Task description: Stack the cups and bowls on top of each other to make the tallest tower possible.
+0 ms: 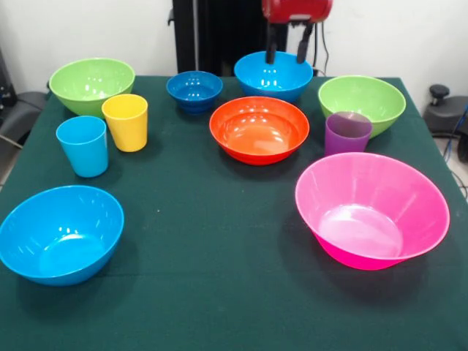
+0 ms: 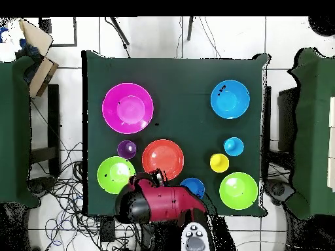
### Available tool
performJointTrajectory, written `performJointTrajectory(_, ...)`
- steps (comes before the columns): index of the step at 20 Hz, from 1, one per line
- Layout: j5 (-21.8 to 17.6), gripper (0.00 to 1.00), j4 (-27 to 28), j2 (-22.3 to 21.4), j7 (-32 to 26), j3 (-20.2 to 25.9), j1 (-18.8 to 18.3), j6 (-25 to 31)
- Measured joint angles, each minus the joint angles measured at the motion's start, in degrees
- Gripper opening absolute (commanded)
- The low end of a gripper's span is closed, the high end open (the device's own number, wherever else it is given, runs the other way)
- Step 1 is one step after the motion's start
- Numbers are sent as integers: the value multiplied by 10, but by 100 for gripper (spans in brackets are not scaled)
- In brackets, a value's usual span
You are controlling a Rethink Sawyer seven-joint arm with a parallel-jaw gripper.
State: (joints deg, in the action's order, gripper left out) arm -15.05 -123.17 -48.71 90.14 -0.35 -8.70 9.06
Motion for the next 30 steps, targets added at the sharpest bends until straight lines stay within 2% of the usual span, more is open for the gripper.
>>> performJointTrajectory(8, -81, 100, 33, 79, 0, 0, -38, -3)
performJointTrajectory(14, -125, 100, 62, 115, 0, 5, -81, -3)
performJointTrajectory(21, -157, 100, 88, 125, 0, 34, -143, -3)
performJointTrajectory(26, -159, 100, 91, 113, 0, 75, -192, 5)
performJointTrajectory(30, -159, 100, 92, 100, 0, 99, -208, 19)
